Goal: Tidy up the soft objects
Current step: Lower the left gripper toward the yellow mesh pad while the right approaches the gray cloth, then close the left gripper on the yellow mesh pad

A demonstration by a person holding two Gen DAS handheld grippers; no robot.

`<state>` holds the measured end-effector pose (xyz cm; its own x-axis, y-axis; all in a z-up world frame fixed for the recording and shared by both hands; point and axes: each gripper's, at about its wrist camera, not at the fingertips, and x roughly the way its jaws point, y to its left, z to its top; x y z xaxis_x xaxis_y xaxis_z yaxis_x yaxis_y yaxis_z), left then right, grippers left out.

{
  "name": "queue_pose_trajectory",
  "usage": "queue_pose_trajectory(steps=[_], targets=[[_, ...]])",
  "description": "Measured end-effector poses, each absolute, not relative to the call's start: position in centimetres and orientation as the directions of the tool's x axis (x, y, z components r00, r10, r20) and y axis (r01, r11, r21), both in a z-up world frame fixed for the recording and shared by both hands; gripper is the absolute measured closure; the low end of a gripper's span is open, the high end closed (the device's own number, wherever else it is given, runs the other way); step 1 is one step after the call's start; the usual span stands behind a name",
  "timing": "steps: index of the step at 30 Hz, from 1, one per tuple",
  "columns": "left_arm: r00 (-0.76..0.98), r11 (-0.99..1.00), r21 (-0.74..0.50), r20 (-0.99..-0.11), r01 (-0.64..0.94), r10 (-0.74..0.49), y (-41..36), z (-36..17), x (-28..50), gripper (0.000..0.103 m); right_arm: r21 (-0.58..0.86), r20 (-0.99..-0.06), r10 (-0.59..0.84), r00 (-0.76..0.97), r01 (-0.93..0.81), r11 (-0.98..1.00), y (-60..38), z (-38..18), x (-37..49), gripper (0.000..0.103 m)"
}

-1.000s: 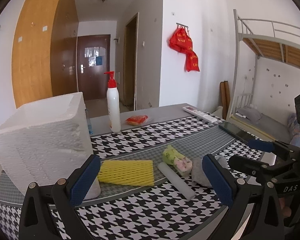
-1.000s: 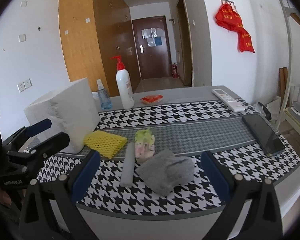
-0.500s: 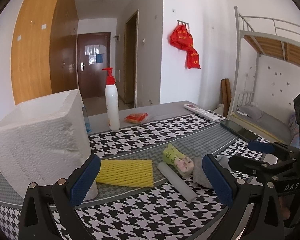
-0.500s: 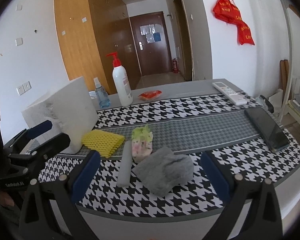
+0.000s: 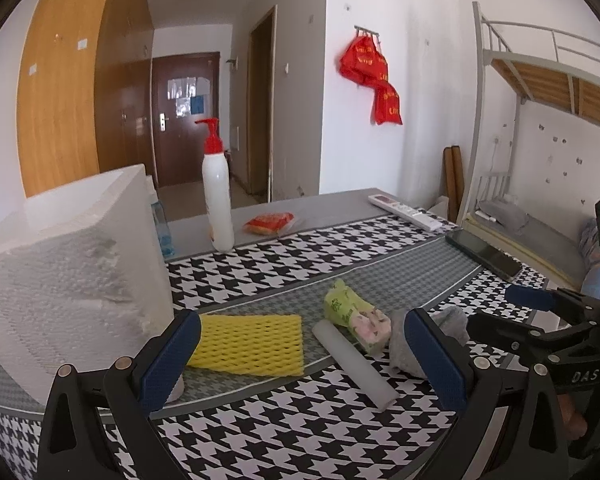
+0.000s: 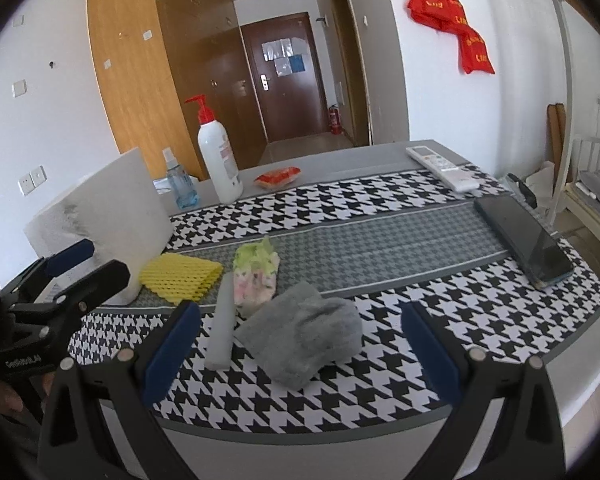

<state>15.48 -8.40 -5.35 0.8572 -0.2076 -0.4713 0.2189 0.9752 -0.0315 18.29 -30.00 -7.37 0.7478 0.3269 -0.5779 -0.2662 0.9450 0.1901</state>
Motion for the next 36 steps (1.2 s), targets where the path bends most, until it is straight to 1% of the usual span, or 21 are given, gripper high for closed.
queue_pose_trajectory(steps=[10,18,22,27,29,36], targets=[[0.830,0.984,-0.012,-0.536,0.175,-0.154,-8.7,-6.9,17.8,0.001,0.183,-0.572,0.349,0.742,-0.299,0.936,-30.2,-7.8,18.7,0.001],[0.810,0.989,0.011,-0.576,0.148,-0.115,-9.0,-7.8,19.0,0.001,0.175,-0.593,0.355,0.723,-0.315,0.933,-29.7,-8.6,19.4,0.001],[0.800,0.991,0.031,-0.593,0.131,-0.087,-9.1,-8.0,19.7,0.001,0.175,-0.588,0.363,0.723,-0.325,0.929,-29.7,-8.7,19.4,0.001],[0.775,0.995,0.042,-0.631,0.091,-0.044,-9.1,-8.7,20.7,0.009,0.171,-0.591,0.370,0.717,-0.337,0.926,-29.5,-8.7,19.6,0.001],[0.760,0.996,0.040,-0.650,0.074,-0.030,-9.0,-9.1,21.1,0.017,0.171,-0.589,0.371,0.718,-0.338,0.925,-29.5,-8.7,19.6,0.001],[0.734,0.997,0.051,-0.680,0.054,-0.005,-8.8,-9.9,21.8,0.017,0.166,-0.600,0.373,0.707,-0.346,0.923,-29.2,-9.0,19.9,0.001]])
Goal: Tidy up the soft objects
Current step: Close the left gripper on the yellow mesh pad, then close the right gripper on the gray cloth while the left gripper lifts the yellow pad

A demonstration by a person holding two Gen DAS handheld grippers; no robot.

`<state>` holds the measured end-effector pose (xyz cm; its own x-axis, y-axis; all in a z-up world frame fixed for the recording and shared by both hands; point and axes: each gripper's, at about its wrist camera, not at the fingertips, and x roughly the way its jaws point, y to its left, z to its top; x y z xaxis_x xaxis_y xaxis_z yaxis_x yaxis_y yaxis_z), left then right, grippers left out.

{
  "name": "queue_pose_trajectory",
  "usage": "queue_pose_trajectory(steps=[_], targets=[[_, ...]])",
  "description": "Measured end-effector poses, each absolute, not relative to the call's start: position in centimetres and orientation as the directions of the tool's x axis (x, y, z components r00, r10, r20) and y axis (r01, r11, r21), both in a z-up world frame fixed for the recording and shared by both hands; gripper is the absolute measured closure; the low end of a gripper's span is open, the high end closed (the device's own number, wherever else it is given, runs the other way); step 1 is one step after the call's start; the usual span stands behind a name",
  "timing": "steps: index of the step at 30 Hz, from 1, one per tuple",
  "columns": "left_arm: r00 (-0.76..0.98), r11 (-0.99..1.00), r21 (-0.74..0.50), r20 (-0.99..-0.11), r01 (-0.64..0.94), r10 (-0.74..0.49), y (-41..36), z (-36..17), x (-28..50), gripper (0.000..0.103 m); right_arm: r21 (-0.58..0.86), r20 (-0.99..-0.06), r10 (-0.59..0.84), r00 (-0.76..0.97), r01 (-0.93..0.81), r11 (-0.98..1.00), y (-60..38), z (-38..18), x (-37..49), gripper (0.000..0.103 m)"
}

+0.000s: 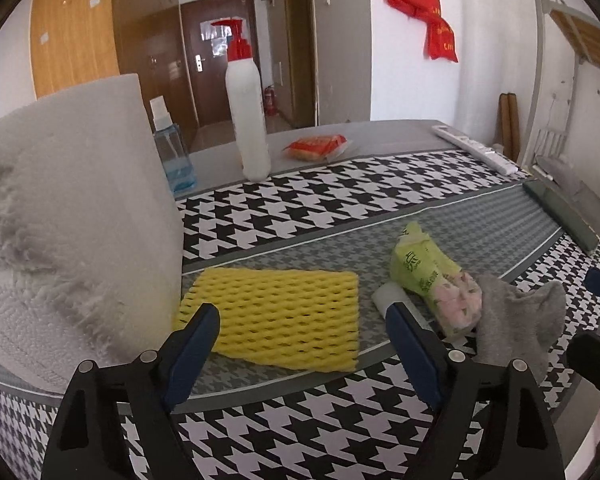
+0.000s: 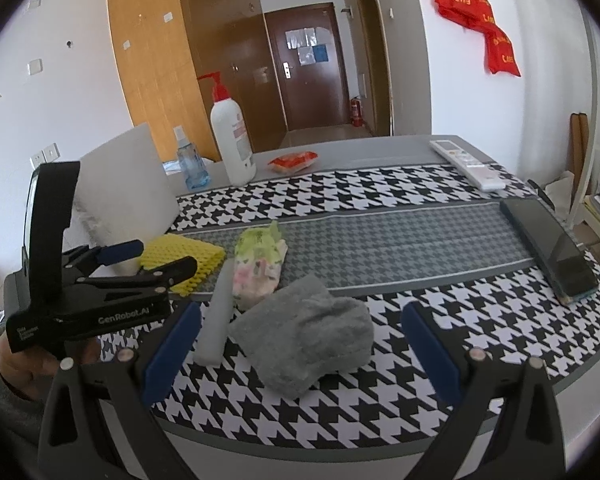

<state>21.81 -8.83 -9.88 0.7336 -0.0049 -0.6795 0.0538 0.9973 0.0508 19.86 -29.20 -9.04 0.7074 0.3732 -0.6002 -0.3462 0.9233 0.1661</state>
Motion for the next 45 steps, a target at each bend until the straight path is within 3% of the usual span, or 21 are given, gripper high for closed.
queue_pose_trajectory(steps=[10,18,25,35,41,45], targets=[[0.666,0.998,0.019,-0.746,0.057,-0.024,-8.3,-11.1,22.9,0.033,0.169,-0.610,0.371,0.700,-0.343,0.924,-29.0,-9.2,20.1,0.001],[0.637,0.997,0.020,-0.770,0.072,-0.030,-8.4,-11.6,23.3,0.034,0.165,-0.621,0.360,0.696,-0.333,0.928,-29.0,-9.5,20.4,0.001],[0.637,0.998,-0.030,-0.768,0.061,-0.062,-7.6,-11.6,23.4,0.042,0.171,-0.645,0.353,0.677,-0.323,0.931,-29.1,-10.3,20.9,0.001],[0.662,0.994,-0.098,-0.743,0.045,-0.103,-6.3,-11.1,23.4,0.082,0.176,-0.668,0.353,0.655,-0.322,0.930,-28.7,-11.0,21.4,0.001],[0.744,0.983,-0.131,-0.643,0.126,-0.181,-7.0,-9.5,21.7,0.082,0.158,-0.680,0.339,0.650,-0.322,0.933,-28.2,-11.1,21.6,0.002],[0.736,0.969,-0.190,-0.631,0.161,-0.246,-6.6,-9.5,21.8,0.082,0.139,-0.694,0.322,0.644,-0.320,0.937,-27.9,-11.2,21.6,0.012]])
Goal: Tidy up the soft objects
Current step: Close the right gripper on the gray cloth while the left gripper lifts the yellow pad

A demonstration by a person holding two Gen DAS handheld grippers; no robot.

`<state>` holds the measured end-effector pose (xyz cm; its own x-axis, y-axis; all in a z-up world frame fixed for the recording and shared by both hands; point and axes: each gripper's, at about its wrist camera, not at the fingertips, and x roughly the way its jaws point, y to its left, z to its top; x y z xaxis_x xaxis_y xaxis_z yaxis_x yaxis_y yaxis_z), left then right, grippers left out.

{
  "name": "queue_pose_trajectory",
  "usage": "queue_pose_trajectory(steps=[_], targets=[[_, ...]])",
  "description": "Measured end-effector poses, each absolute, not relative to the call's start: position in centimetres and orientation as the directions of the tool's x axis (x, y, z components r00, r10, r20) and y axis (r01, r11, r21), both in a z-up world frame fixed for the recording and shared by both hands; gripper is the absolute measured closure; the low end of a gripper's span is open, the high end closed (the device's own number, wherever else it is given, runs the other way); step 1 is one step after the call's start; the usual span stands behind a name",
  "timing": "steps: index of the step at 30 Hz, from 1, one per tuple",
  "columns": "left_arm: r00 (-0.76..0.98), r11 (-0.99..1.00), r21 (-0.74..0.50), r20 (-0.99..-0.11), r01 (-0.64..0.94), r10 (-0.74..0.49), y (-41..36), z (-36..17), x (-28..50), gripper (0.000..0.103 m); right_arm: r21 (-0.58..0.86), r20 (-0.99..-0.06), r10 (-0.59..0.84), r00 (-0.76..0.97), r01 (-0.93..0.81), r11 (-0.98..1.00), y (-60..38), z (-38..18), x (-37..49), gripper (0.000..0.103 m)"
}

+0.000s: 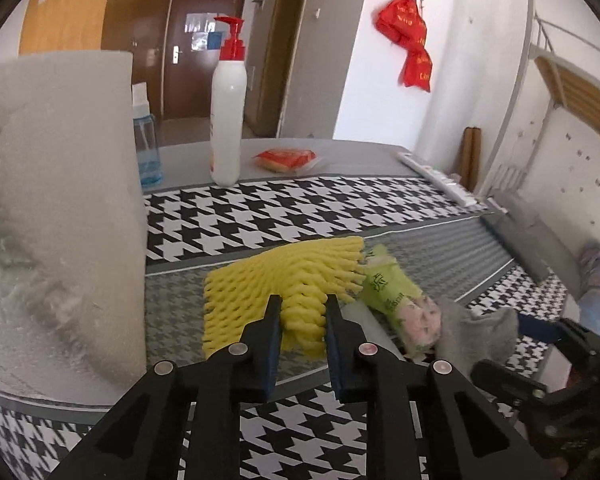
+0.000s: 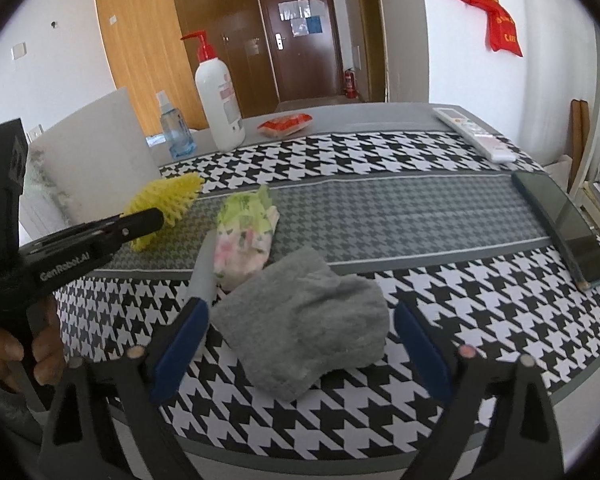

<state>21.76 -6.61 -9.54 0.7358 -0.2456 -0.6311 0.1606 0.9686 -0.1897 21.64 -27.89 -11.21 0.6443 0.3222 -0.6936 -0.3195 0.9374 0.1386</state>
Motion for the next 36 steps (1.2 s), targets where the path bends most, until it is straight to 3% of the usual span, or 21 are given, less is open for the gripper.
queue_pose_trajectory(steps=[4,8,16,19,36], targets=[[0.751,0.963,-0.214,-0.606,0.165,-0.263,-6.1,-9.3,21.4,0.082,0.115,-0.718,0.294,0.631,-0.309,0.944,-27.7,-11.7,21.8,0.027],[0.764,0.964,-0.210,-0.591,0.164,-0.258,-6.0,-9.1,21.1,0.082,0.107,-0.733,0.281,0.619,-0.303,0.947,-27.7,-12.2,21.8,0.032],[0.769,0.964,-0.211,-0.586,0.159,-0.255,-5.8,-9.1,20.9,0.082,0.062,-0.743,0.241,0.624,-0.295,0.953,-27.2,-12.2,21.8,0.064],[0.771,0.964,-0.211,-0.583,0.161,-0.256,-5.8,-9.1,20.7,0.082,0.063,-0.741,0.241,0.627,-0.292,0.954,-27.3,-12.0,21.4,0.072],[0.816,0.965,-0.195,-0.520,0.175,-0.253,-5.4,-6.8,18.1,0.082,0.065,-0.642,0.252,0.724,-0.276,0.959,-27.7,-7.5,18.5,0.072]])
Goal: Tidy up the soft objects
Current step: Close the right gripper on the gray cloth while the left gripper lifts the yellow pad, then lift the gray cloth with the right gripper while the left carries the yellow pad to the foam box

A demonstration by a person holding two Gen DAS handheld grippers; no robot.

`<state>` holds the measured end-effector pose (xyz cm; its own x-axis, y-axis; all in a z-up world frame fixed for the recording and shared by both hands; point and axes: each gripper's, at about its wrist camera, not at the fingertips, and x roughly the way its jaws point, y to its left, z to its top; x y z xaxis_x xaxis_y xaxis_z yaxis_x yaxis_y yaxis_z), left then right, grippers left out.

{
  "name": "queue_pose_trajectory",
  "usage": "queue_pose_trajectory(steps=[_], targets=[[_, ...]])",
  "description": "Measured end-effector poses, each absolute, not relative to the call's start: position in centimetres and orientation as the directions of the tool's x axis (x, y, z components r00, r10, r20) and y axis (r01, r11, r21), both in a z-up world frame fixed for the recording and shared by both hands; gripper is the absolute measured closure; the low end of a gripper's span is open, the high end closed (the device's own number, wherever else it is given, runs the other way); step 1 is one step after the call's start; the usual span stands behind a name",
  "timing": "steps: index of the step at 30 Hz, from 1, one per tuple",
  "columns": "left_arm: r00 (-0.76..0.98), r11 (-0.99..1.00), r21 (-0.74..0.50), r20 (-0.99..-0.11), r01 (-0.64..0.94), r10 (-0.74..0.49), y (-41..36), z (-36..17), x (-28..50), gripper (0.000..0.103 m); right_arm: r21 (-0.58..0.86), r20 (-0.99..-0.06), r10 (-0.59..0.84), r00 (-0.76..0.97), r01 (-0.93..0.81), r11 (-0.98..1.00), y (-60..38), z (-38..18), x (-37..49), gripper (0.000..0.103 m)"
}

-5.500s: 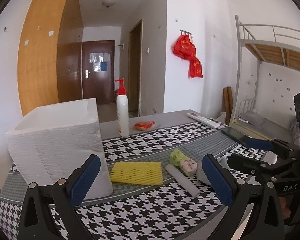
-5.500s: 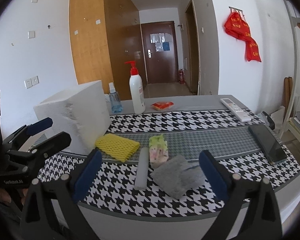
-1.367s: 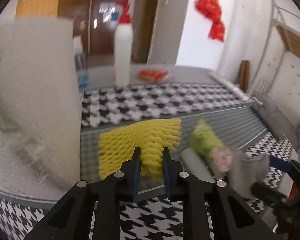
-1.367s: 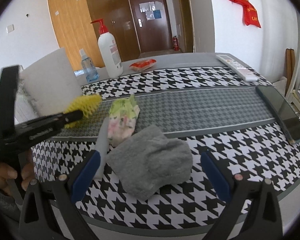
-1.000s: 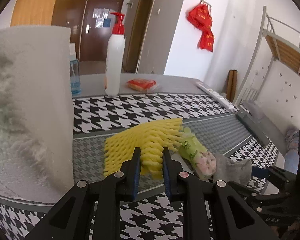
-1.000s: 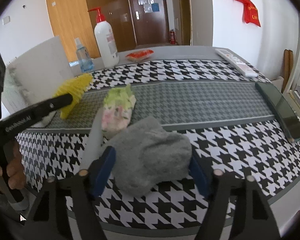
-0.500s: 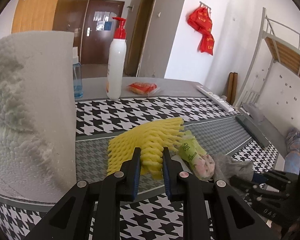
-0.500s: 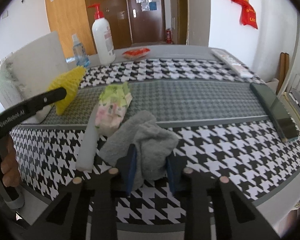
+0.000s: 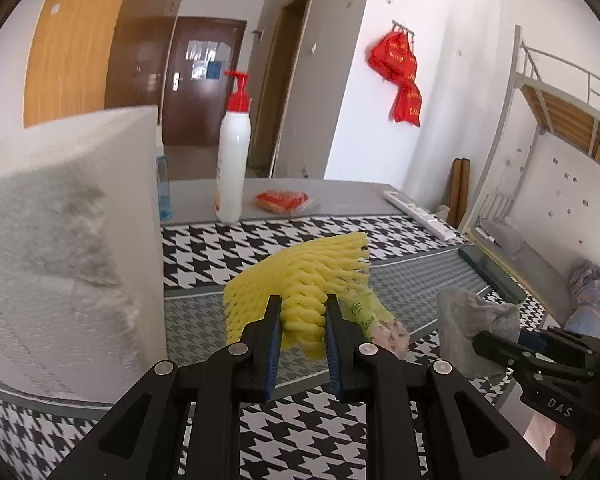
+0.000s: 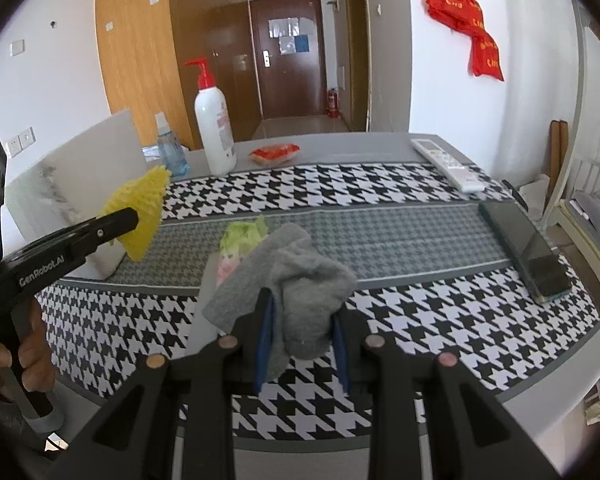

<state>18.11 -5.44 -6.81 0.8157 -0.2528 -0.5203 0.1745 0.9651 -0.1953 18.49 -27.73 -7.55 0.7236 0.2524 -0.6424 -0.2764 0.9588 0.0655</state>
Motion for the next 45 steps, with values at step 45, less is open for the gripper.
queue_pose_trajectory(steps=[45], targets=[[0.910,0.985,-0.030,-0.377,0.173,-0.171,-5.5,-1.2,14.0,0.082,0.073,-0.459,0.351,0.816,-0.360,0.930,-26.4,-1.3,17.1,0.072]])
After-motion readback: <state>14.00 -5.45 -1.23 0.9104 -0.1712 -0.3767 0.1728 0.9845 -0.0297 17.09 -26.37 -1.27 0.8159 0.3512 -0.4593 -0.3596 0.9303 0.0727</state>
